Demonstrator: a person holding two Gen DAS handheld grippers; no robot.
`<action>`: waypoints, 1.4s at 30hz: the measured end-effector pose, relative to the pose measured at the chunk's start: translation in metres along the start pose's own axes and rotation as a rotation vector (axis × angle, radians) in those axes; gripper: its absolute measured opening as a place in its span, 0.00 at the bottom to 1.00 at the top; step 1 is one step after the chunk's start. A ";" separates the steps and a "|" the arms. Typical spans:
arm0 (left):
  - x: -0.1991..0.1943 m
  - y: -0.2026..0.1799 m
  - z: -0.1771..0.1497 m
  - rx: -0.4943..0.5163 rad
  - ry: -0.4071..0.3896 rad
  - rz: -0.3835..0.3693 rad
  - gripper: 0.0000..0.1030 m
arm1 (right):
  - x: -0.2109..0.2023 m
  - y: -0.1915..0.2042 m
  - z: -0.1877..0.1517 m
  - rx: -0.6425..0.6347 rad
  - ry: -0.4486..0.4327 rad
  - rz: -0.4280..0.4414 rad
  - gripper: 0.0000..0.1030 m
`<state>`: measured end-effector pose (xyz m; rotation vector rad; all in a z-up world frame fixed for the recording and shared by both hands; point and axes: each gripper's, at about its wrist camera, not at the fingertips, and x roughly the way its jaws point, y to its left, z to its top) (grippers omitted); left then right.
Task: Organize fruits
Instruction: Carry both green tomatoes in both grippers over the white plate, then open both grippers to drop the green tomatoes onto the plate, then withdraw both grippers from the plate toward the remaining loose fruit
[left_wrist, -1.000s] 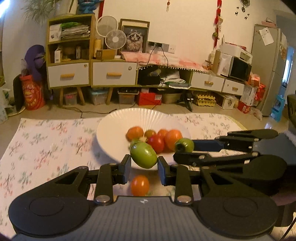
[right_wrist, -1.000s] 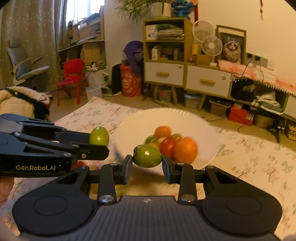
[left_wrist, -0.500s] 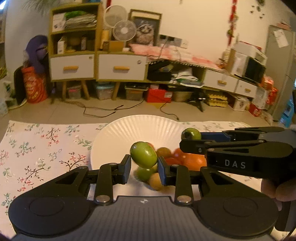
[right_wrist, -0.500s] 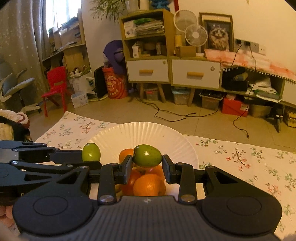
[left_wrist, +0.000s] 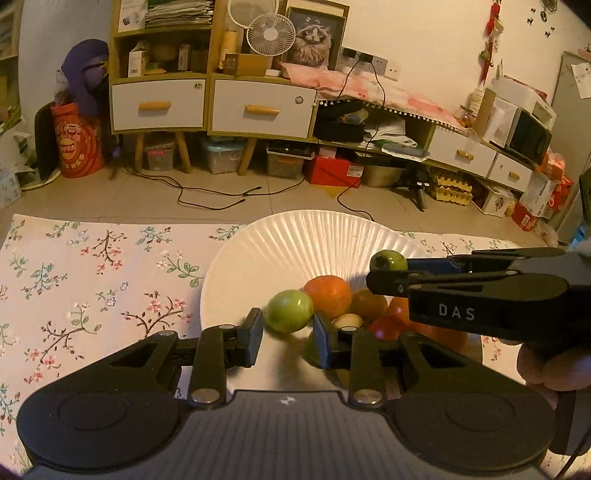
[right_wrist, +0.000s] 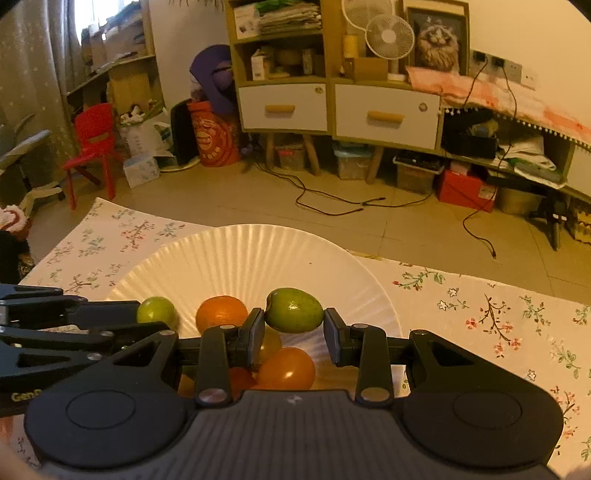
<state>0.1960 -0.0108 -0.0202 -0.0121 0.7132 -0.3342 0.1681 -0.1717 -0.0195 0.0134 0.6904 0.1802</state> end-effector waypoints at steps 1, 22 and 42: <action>0.001 0.000 0.001 0.002 0.000 0.001 0.22 | 0.001 0.000 0.001 0.006 0.000 0.000 0.31; -0.012 -0.004 0.007 0.041 -0.043 0.005 0.46 | -0.008 0.008 0.011 0.004 0.000 -0.020 0.52; -0.056 0.000 -0.010 0.049 -0.062 0.012 0.76 | -0.062 0.015 -0.001 0.023 -0.081 -0.003 0.70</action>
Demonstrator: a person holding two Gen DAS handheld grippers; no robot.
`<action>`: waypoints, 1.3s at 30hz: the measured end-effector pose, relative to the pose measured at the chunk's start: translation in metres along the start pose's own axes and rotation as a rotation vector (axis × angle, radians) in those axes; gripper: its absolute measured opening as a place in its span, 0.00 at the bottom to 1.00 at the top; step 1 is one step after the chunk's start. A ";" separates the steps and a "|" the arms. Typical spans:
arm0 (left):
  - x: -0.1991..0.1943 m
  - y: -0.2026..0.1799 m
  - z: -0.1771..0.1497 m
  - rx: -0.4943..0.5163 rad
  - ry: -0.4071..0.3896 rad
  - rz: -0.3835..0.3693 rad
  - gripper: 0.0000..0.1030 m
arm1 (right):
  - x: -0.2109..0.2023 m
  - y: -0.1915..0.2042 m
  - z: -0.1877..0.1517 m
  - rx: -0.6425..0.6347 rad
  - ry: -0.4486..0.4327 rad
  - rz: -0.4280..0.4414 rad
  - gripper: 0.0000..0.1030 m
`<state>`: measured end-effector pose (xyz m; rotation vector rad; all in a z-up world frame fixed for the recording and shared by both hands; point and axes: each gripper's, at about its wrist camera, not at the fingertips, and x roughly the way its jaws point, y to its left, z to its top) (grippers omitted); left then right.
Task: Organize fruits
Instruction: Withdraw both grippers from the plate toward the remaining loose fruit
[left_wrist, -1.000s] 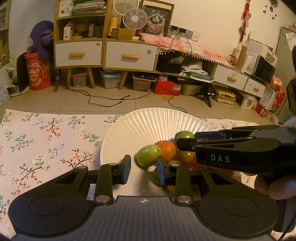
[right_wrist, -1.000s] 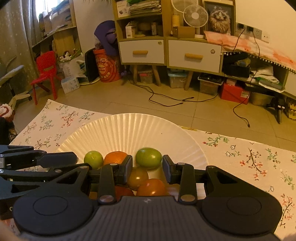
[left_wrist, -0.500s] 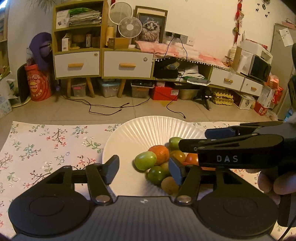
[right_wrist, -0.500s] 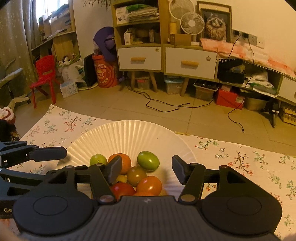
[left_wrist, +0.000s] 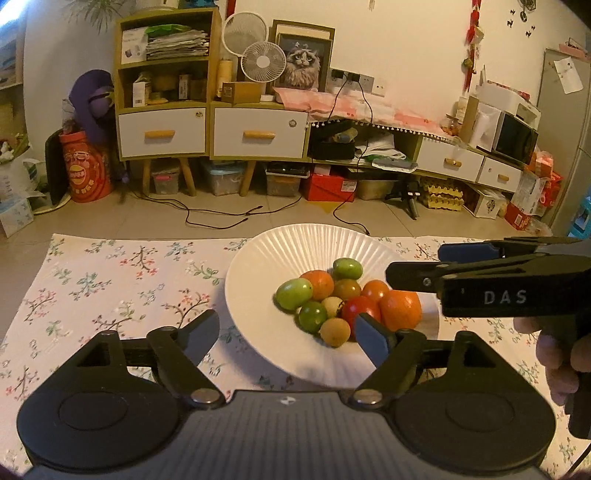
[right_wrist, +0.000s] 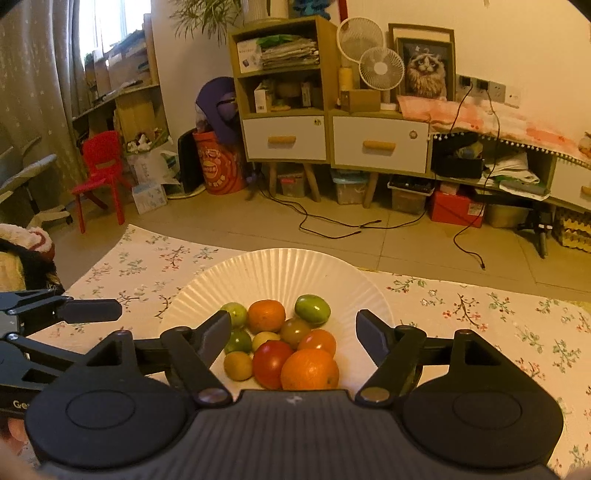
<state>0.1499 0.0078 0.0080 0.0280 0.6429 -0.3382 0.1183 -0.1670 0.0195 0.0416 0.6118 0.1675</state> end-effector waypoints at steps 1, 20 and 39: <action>-0.003 0.001 -0.001 -0.001 -0.001 0.001 0.77 | -0.002 0.001 -0.001 0.000 0.000 0.000 0.70; -0.035 0.015 -0.034 -0.029 0.045 0.023 0.90 | -0.034 0.022 -0.032 -0.029 -0.006 0.034 0.81; -0.042 0.026 -0.062 0.018 0.083 0.025 0.93 | -0.044 0.042 -0.073 -0.054 0.050 0.053 0.91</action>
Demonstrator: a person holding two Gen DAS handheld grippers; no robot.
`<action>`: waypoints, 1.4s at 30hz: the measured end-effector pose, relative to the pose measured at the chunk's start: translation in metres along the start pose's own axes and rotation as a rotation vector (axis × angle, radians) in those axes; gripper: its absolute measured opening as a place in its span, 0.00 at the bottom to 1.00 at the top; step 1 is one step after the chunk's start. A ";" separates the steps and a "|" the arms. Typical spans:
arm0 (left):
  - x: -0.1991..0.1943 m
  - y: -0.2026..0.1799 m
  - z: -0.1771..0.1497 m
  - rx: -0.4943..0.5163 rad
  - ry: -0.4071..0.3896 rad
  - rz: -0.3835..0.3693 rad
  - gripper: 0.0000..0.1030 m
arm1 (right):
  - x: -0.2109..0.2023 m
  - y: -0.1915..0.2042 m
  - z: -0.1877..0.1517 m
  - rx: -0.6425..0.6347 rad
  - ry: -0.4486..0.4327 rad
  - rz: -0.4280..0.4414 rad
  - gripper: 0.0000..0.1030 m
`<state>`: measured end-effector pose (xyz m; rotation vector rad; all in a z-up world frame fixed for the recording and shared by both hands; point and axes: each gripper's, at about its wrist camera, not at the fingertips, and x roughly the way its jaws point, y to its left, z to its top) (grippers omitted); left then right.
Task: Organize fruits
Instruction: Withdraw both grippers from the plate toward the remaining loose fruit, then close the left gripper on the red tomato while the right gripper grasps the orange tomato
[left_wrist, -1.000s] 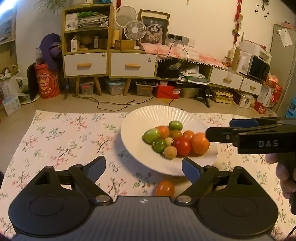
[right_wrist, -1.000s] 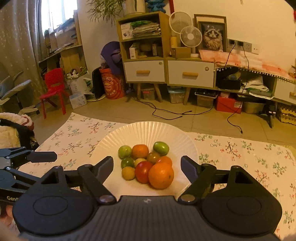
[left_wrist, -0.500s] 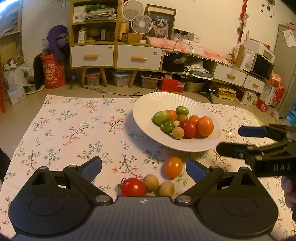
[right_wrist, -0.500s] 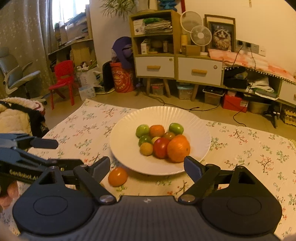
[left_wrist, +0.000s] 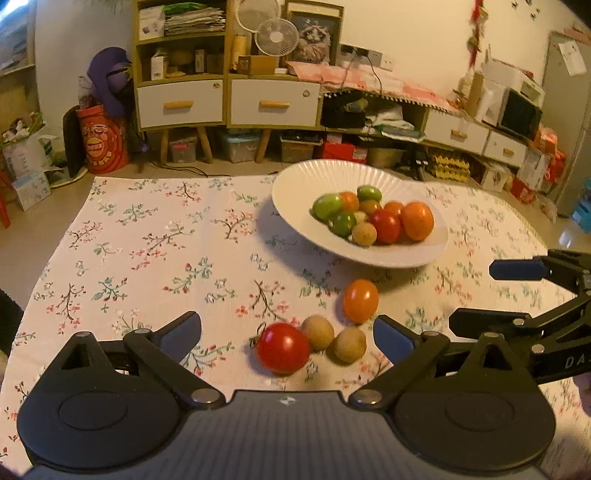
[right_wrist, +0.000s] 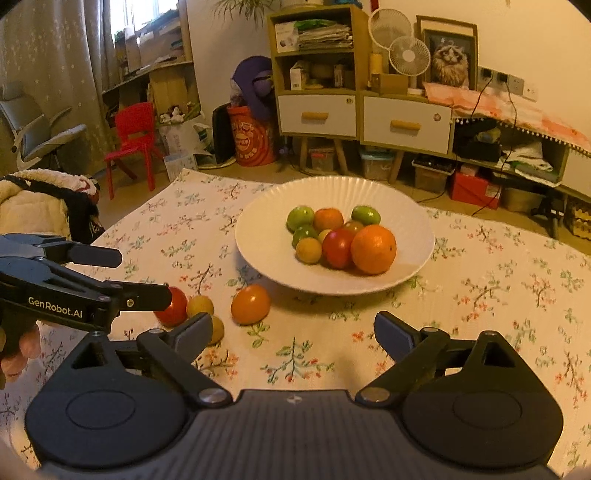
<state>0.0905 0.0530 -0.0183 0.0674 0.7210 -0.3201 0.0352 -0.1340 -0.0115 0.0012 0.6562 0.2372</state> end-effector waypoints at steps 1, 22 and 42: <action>0.000 0.000 -0.002 0.009 0.005 0.001 0.93 | 0.000 0.001 -0.002 -0.004 0.006 0.004 0.91; 0.011 0.027 -0.022 0.012 0.034 0.002 0.93 | 0.019 0.017 -0.025 -0.041 0.065 0.012 0.96; 0.031 0.015 -0.019 0.038 0.027 -0.064 0.38 | 0.023 0.021 -0.028 -0.086 0.064 -0.003 0.96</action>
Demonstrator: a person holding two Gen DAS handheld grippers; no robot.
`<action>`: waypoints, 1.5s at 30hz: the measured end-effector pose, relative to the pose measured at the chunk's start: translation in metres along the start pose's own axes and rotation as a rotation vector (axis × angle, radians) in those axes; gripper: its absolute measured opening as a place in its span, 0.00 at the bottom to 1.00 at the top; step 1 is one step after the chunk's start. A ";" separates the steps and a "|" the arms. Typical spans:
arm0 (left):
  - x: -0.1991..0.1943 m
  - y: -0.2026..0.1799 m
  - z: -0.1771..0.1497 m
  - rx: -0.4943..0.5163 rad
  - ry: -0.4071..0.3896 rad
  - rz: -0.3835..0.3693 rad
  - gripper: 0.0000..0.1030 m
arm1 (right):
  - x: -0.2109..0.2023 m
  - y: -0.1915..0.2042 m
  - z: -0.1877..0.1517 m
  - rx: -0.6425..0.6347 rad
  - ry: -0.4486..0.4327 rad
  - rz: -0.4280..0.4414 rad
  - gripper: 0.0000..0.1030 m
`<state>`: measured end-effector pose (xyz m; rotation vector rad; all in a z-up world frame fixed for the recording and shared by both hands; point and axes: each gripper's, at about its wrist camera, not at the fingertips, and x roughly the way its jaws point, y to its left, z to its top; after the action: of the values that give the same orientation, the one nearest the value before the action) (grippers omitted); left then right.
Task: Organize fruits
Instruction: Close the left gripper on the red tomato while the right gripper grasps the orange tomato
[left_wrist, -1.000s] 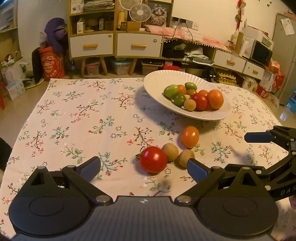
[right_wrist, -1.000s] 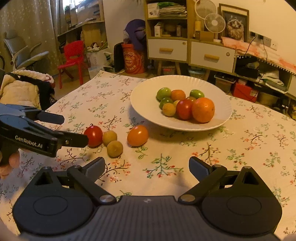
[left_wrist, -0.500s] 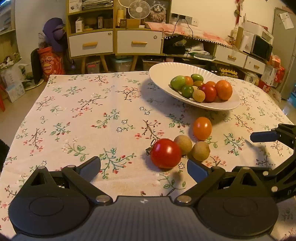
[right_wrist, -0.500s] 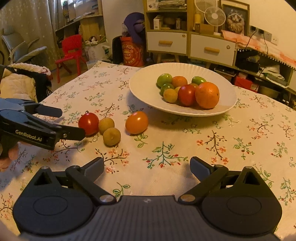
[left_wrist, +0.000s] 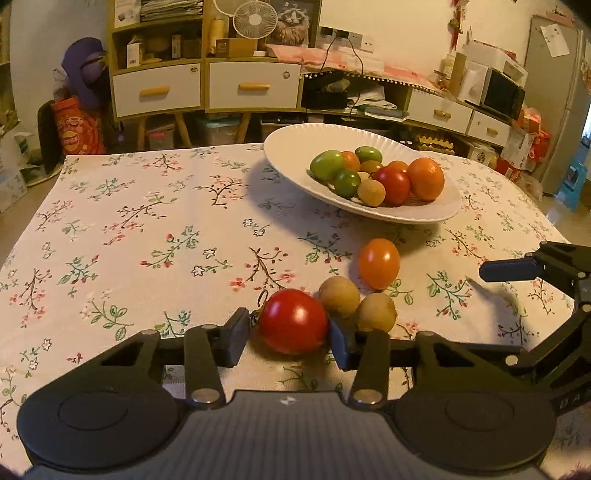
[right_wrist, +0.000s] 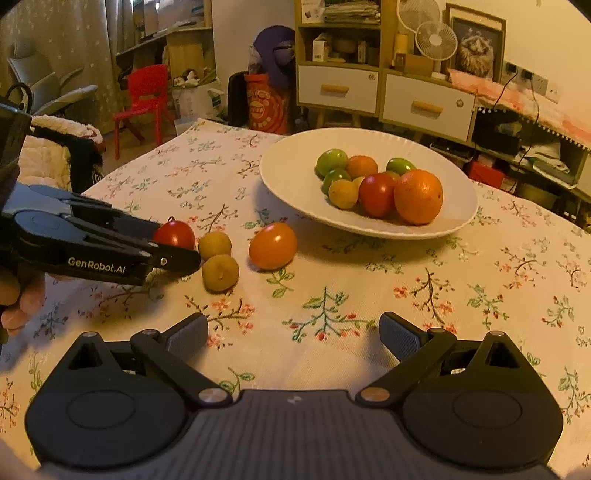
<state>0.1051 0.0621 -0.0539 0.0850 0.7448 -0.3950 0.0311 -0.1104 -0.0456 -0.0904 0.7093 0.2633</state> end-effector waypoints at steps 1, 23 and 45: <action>0.000 0.000 -0.001 0.000 -0.001 0.002 0.38 | 0.000 0.000 0.001 0.000 -0.003 -0.002 0.96; -0.018 0.001 -0.005 -0.011 0.046 0.008 0.37 | 0.026 -0.006 0.028 0.178 -0.036 -0.035 0.82; -0.027 -0.004 -0.004 -0.002 0.034 -0.012 0.37 | 0.036 -0.001 0.031 0.254 -0.015 -0.028 0.31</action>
<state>0.0828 0.0681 -0.0386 0.0858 0.7797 -0.4053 0.0772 -0.0984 -0.0455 0.1430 0.7209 0.1449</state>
